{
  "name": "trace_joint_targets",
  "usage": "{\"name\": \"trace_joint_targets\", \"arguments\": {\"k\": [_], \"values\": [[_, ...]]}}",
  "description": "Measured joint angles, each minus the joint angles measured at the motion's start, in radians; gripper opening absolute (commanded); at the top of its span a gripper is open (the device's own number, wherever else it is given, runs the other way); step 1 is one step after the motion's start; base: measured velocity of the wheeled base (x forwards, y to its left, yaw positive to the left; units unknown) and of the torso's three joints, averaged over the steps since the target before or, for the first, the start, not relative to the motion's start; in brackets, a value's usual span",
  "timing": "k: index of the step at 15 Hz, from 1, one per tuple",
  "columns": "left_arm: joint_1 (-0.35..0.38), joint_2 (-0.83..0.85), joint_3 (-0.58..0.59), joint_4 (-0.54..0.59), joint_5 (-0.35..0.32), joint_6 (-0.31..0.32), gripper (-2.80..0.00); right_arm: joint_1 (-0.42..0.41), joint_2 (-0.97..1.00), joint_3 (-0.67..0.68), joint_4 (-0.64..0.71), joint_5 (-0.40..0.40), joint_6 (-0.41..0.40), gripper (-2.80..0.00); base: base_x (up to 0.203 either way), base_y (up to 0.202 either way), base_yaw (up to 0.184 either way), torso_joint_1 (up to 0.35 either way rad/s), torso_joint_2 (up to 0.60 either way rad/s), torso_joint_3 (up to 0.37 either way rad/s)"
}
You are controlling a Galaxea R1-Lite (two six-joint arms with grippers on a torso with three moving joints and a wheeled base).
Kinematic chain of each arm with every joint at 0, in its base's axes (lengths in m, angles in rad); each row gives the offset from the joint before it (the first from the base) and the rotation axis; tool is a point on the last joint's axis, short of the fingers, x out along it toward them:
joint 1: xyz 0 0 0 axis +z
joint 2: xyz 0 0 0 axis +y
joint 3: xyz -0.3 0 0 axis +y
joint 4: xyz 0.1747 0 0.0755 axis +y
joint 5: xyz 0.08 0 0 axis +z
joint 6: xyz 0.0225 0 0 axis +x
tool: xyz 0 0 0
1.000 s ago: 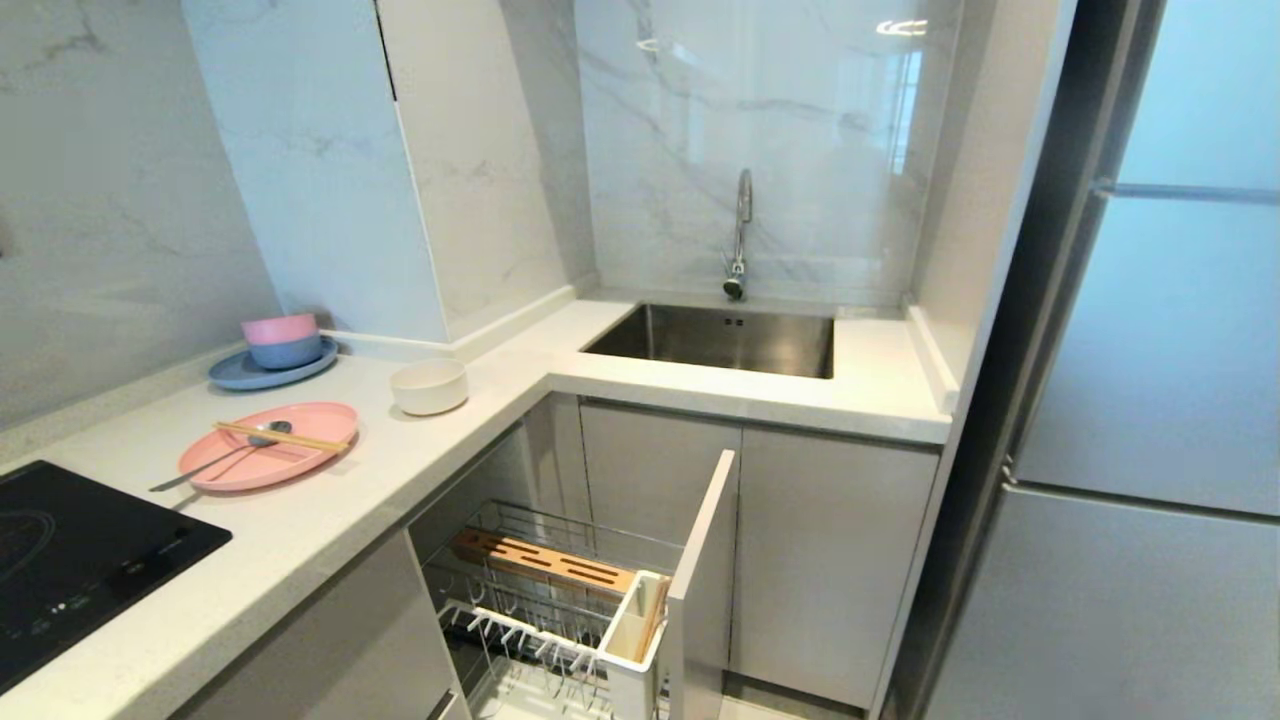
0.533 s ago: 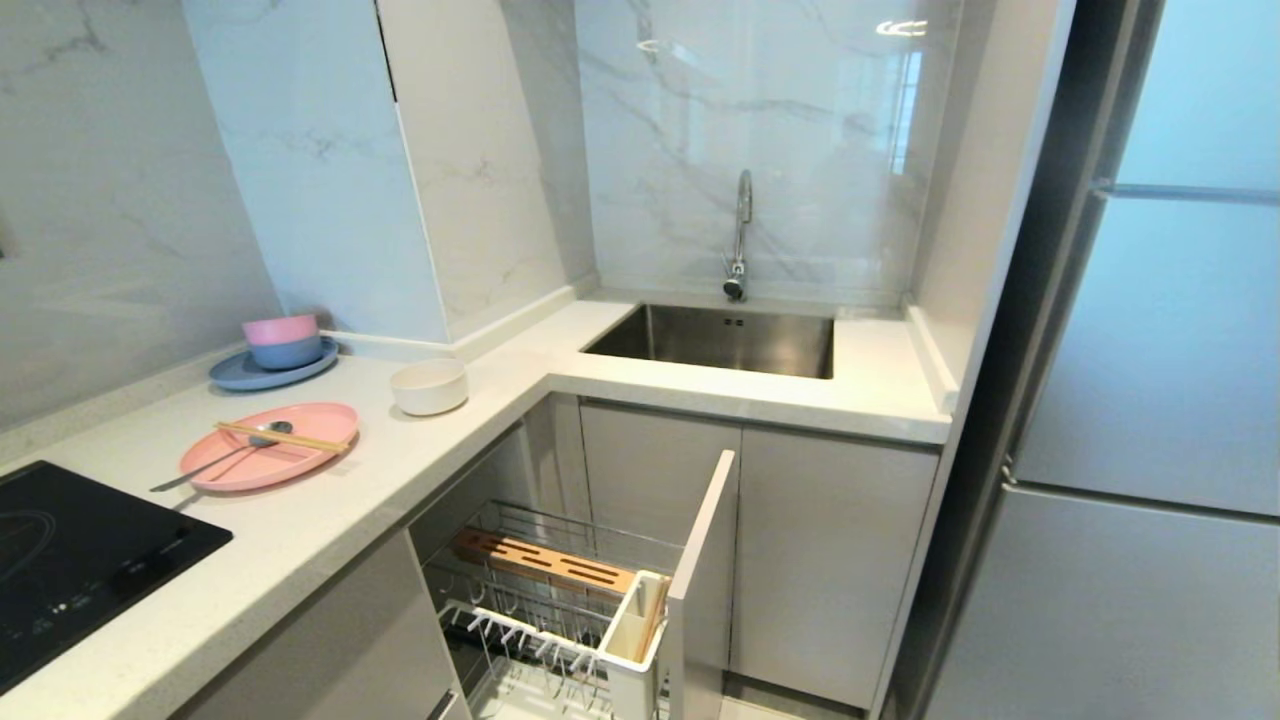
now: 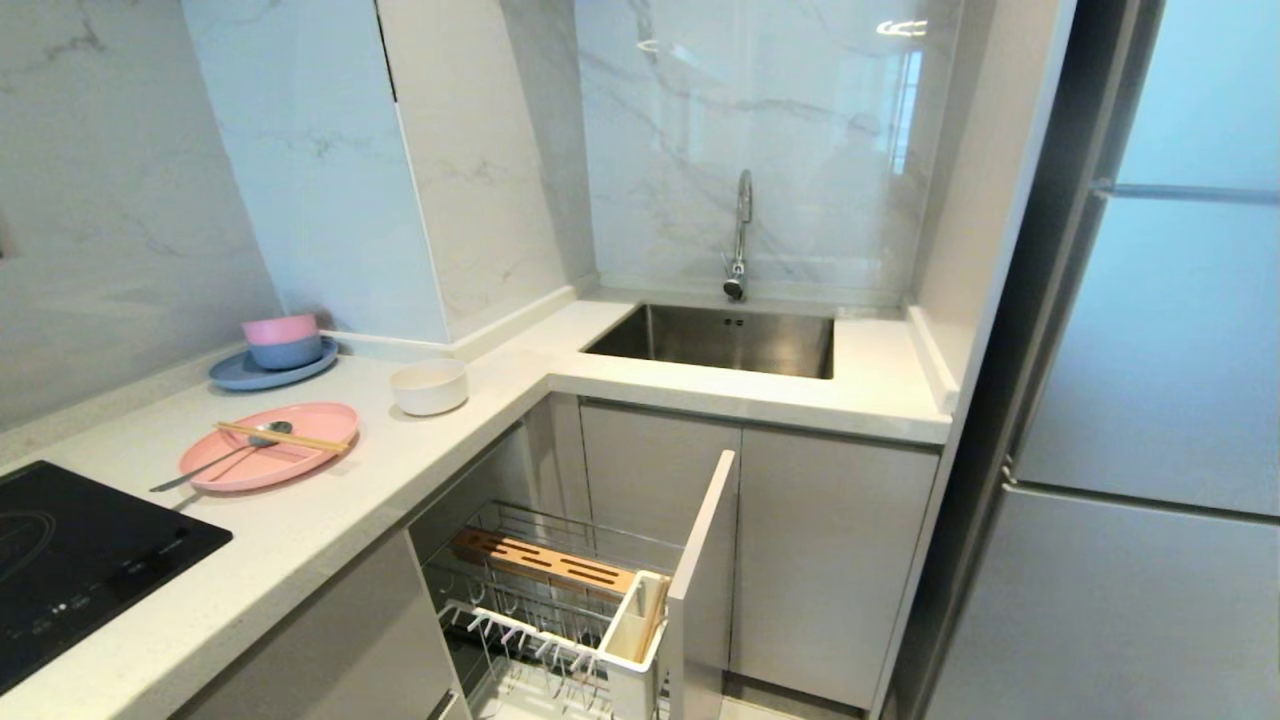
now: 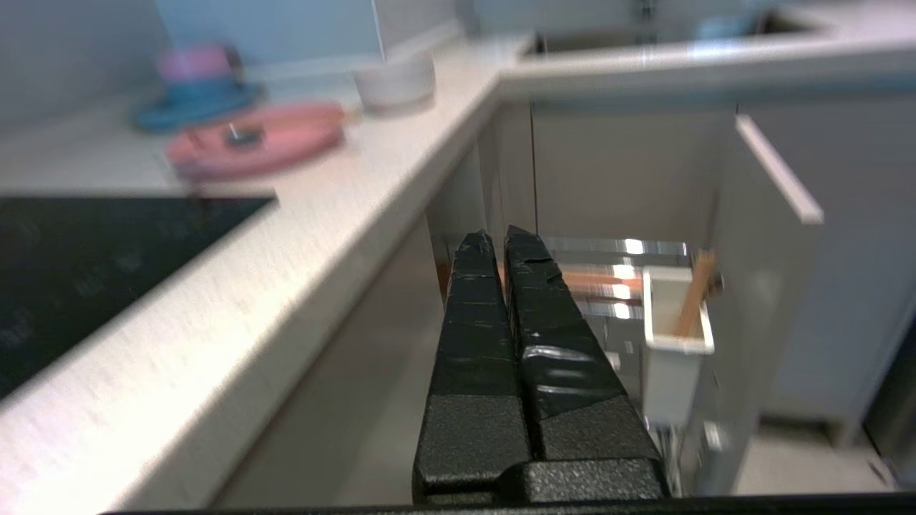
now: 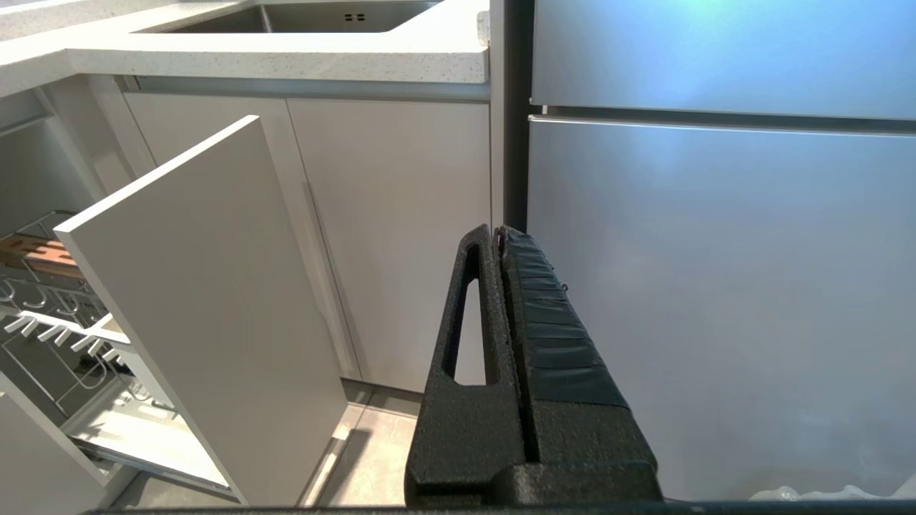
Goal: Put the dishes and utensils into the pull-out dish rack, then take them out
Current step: Pick up the bowl and place it in the cupboard
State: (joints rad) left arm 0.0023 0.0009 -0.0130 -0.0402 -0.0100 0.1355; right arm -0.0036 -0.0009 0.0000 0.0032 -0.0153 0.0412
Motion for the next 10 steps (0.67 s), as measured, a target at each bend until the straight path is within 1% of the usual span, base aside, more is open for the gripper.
{"name": "trace_joint_targets", "arguments": {"k": [2, 4, 5, 7, 8, 10], "values": [[0.0, -0.003, 0.007, 0.056, -0.011, -0.024, -2.8, 0.0, 0.0, 0.0, 0.0, 0.0, 0.0, -2.8, 0.0, 0.0, 0.0, 0.0, 0.0, 0.0], [0.0, -0.004, 0.008, 0.055, -0.011, -0.038, -2.8, 0.0, 0.0, 0.0, 0.0, 0.0, 0.0, -2.8, 0.0, 0.0, 0.0, 0.0, 0.0, 0.0], [0.0, -0.004, 0.009, 0.054, -0.009, -0.056, -2.8, 0.001, 0.0, 0.0, 0.0, 0.0, 0.0, -2.8, 0.0, 0.0, 0.0, 0.0, 0.0, 0.0], [0.0, -0.004, 0.012, 0.043, 0.006, -0.113, -2.8, 0.001, 0.0, 0.0, 0.0, 0.0, 0.0, -2.8, 0.0, 0.0, 0.0, 0.0, 0.0, 0.0], [0.0, -0.004, 0.013, 0.042, 0.008, -0.125, -2.8, 0.001, 0.0, 0.0, 0.0, 0.0, 0.0, -2.8, 0.0, 0.0, 0.0, 0.0, 0.0, 0.0], [0.0, -0.004, 0.013, 0.042, 0.01, -0.127, -2.8, 0.001, 0.0, 0.0, 0.0, 0.0, 0.0, -2.8, 0.0, 0.0, 0.0, 0.0, 0.0, 0.0]]}}
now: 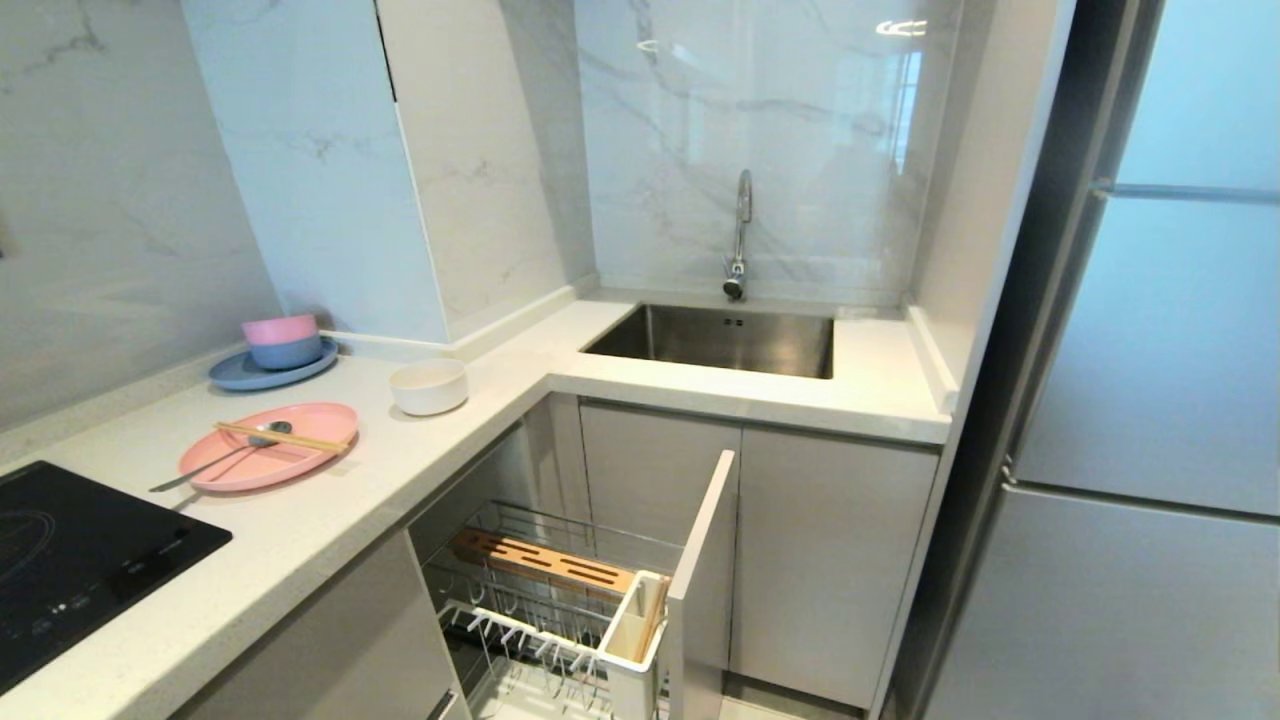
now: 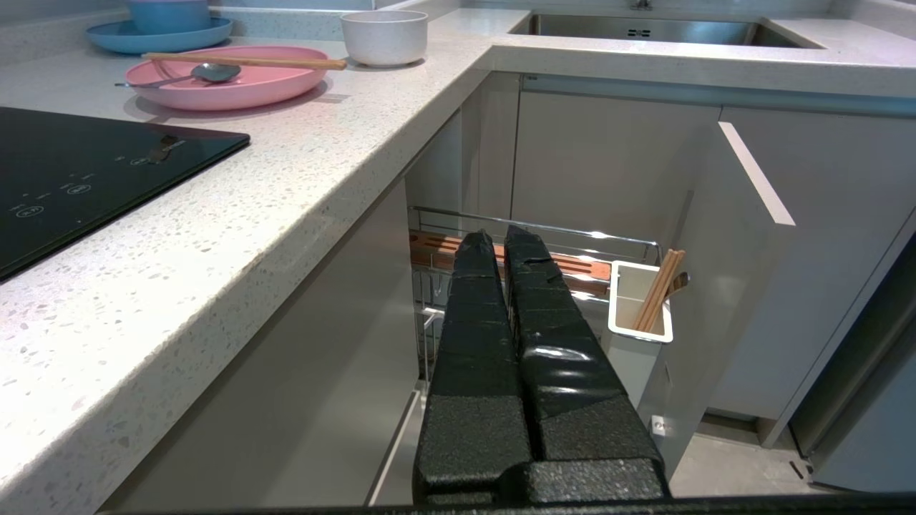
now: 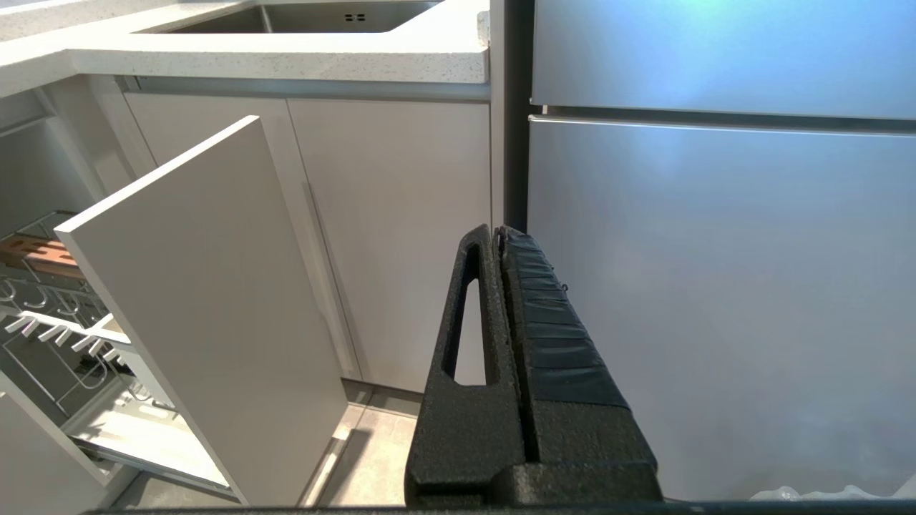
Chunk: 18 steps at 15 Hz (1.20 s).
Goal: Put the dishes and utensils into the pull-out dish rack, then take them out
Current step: Pick up the bowl and place it in the cupboard
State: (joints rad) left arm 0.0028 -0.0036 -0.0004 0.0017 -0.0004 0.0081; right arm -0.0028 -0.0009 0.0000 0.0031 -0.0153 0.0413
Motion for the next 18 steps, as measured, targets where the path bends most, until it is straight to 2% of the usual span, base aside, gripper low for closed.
{"name": "trace_joint_targets", "arguments": {"k": [9, 18], "values": [[0.0, 0.0, 0.0, -0.002, -0.001, 0.002, -2.8, -0.001, 0.0, 0.0, 0.0, 0.0, 0.0, -2.8, 0.0, 0.0, 0.0, 0.0, 0.0, -0.006], [0.0, 0.001, 0.0, -0.002, -0.001, 0.001, -2.8, 0.0, 0.0, 0.0, 0.0, 0.0, 0.0, -2.8, 0.0, 0.0, 0.0, 0.002, 0.0, -0.183]]}}
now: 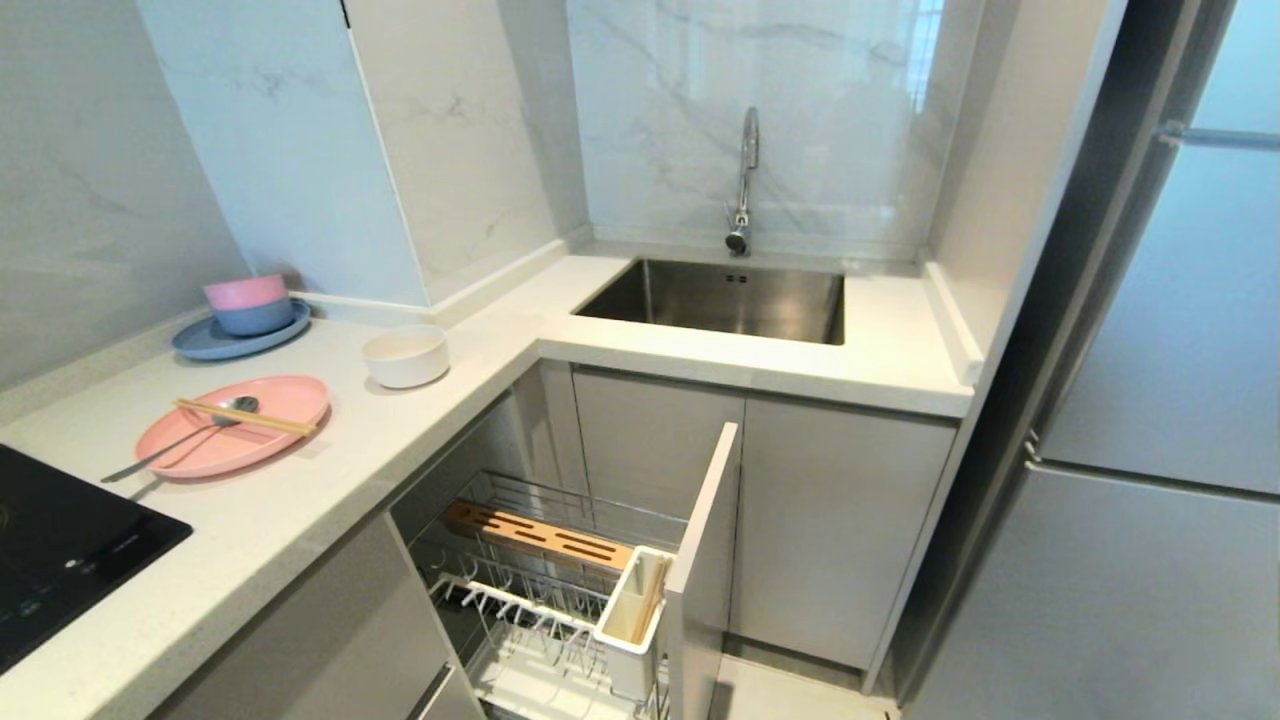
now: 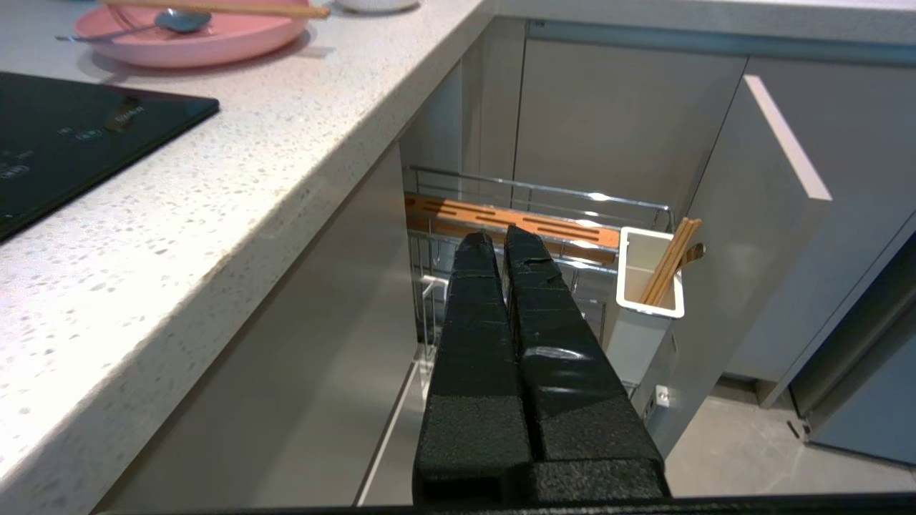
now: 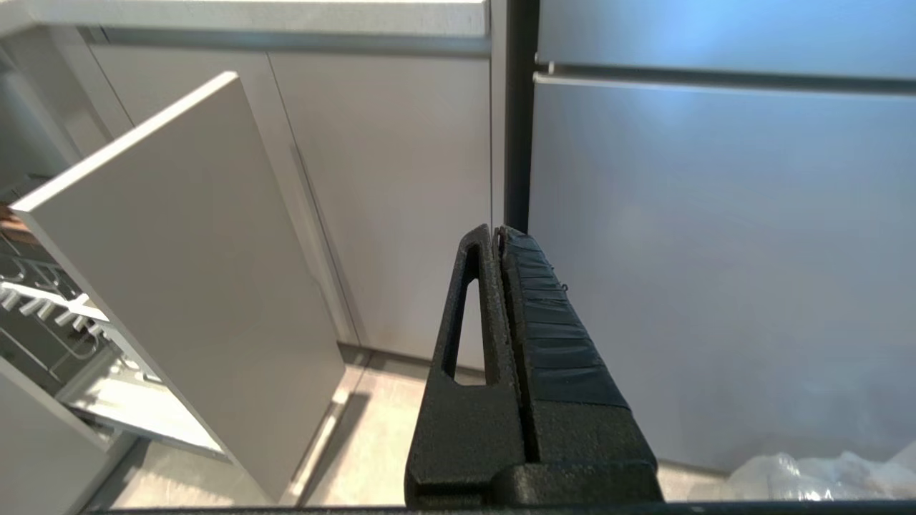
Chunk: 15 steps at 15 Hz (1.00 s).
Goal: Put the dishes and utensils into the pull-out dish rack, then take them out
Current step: Pick up the bowl and place it in the cupboard
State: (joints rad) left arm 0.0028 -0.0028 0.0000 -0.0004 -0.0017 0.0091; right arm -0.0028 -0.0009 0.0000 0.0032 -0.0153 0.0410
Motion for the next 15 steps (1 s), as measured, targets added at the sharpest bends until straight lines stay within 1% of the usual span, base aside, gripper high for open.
{"name": "trace_joint_targets", "arguments": {"k": [15], "values": [[0.0, 0.001, 0.0, 0.0, 0.0, 0.001, -2.8, -0.001, 0.0, 0.0, 0.0, 0.0, 0.0, -2.8, 0.0, 0.0, 0.0, 0.004, 0.0, -0.197]]}}
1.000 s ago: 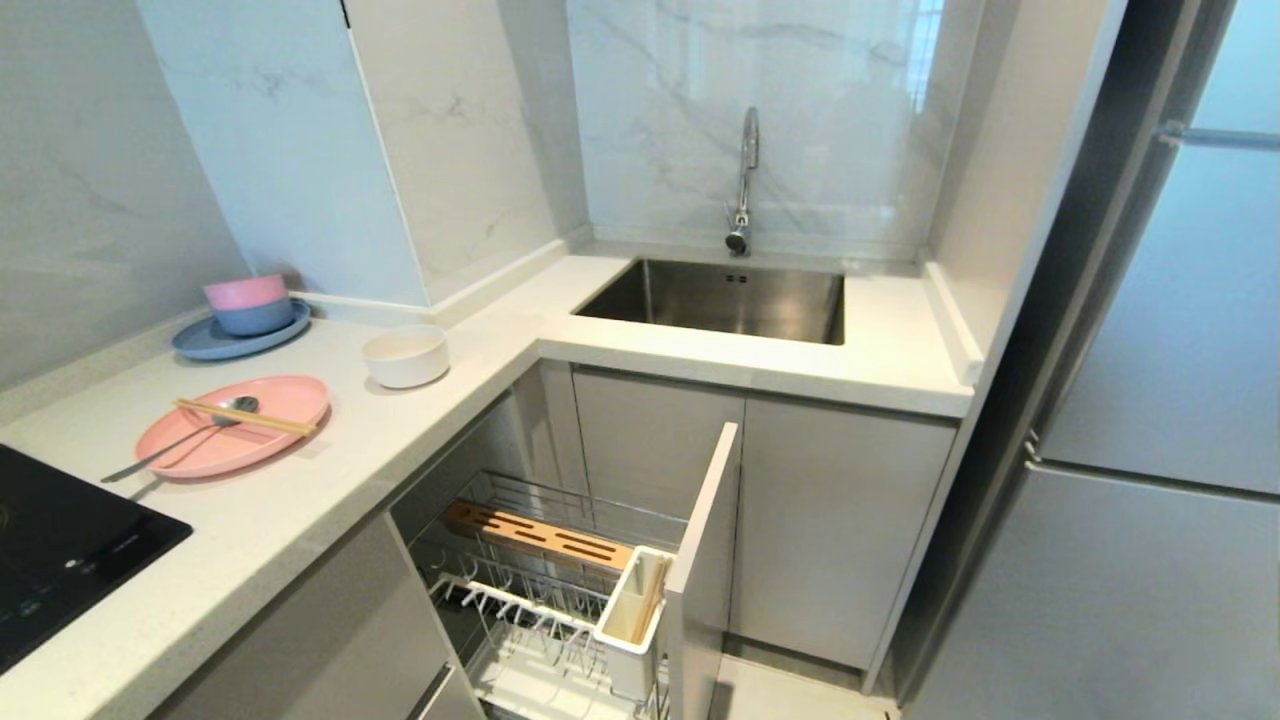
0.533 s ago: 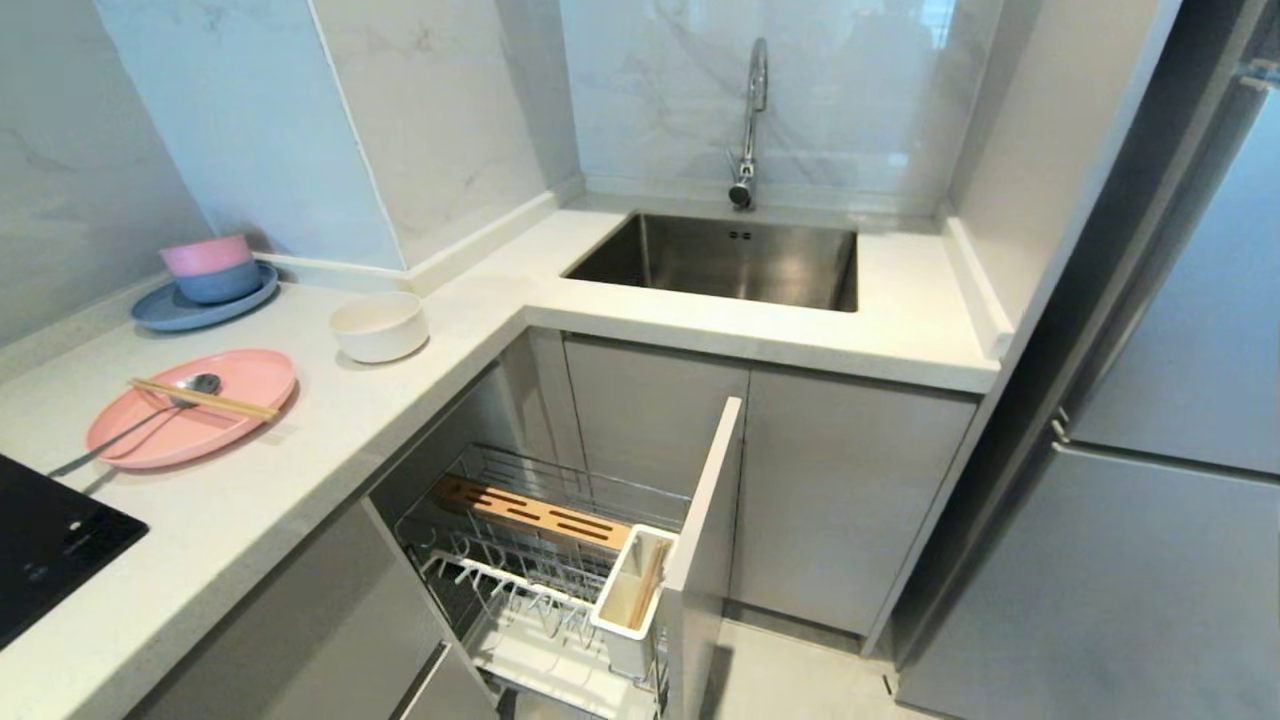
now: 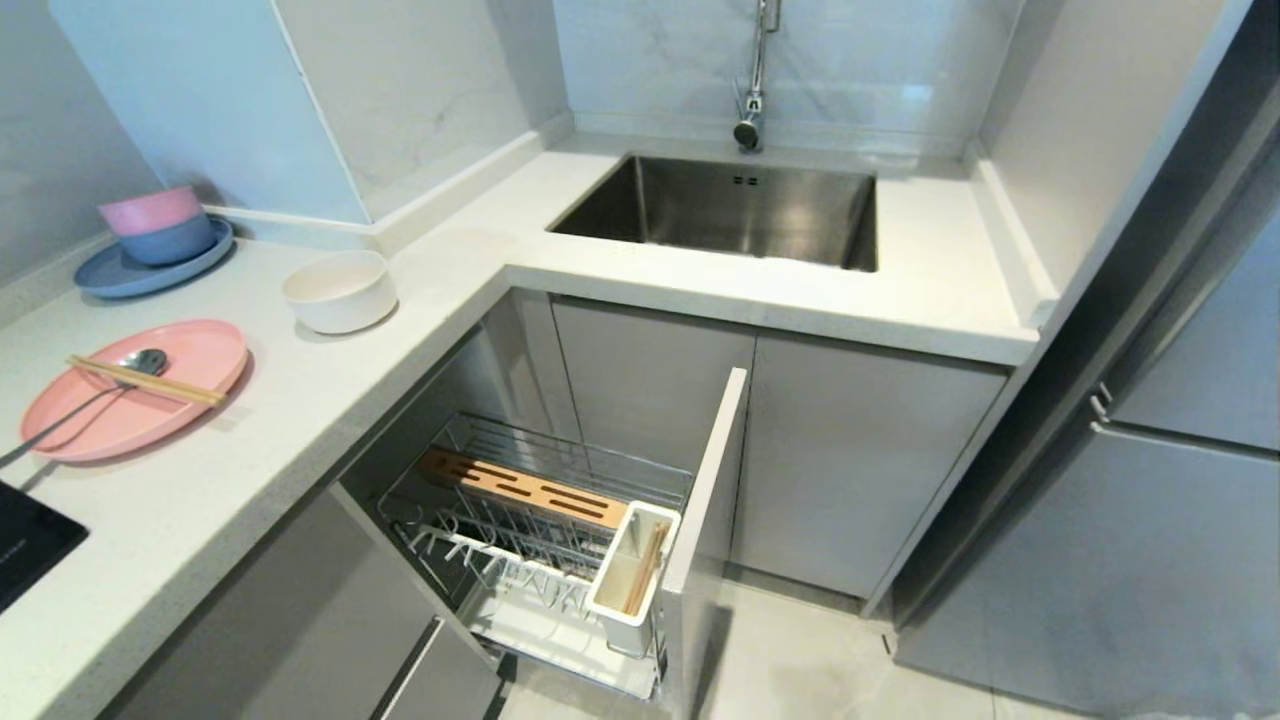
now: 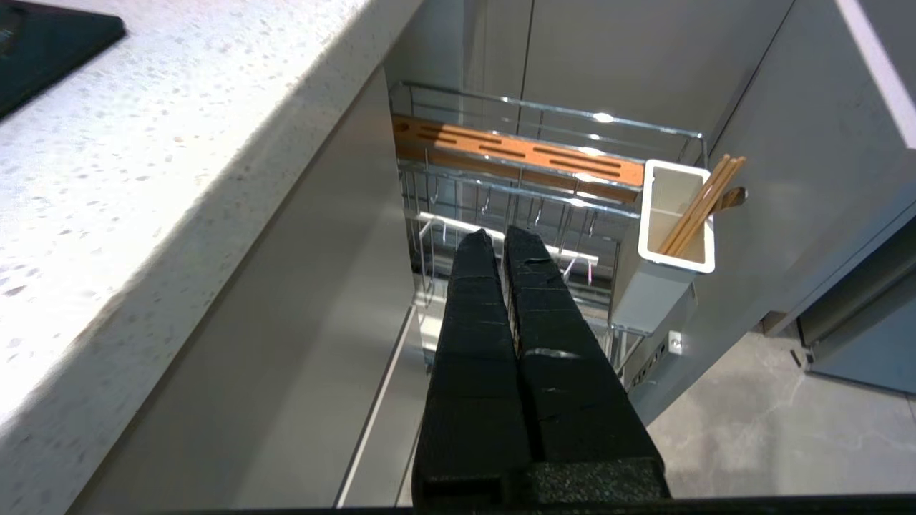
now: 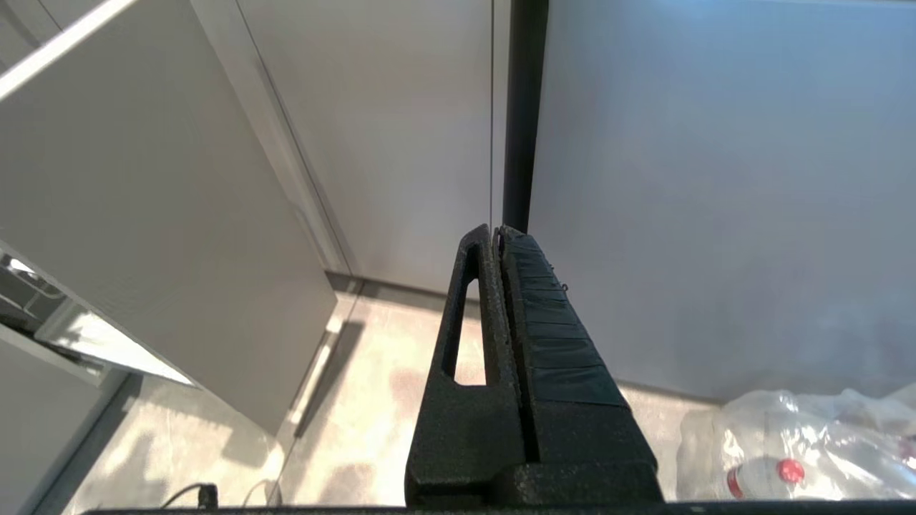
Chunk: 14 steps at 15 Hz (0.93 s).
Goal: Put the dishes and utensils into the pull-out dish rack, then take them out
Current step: Pick up the bowl and place it in the cupboard
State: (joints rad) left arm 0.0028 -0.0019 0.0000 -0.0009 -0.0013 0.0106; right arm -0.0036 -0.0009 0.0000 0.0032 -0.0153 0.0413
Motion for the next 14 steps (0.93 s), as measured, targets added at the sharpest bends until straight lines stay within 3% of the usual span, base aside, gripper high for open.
{"name": "trace_joint_targets", "arguments": {"k": [14], "values": [[0.0, 0.001, 0.0, 0.0, 0.0, 0.0, -2.8, 0.001, 0.0, 0.0, 0.0, 0.0, 0.0, -2.8, 0.0, 0.0, 0.0, 0.003, 0.0, -0.198]]}}
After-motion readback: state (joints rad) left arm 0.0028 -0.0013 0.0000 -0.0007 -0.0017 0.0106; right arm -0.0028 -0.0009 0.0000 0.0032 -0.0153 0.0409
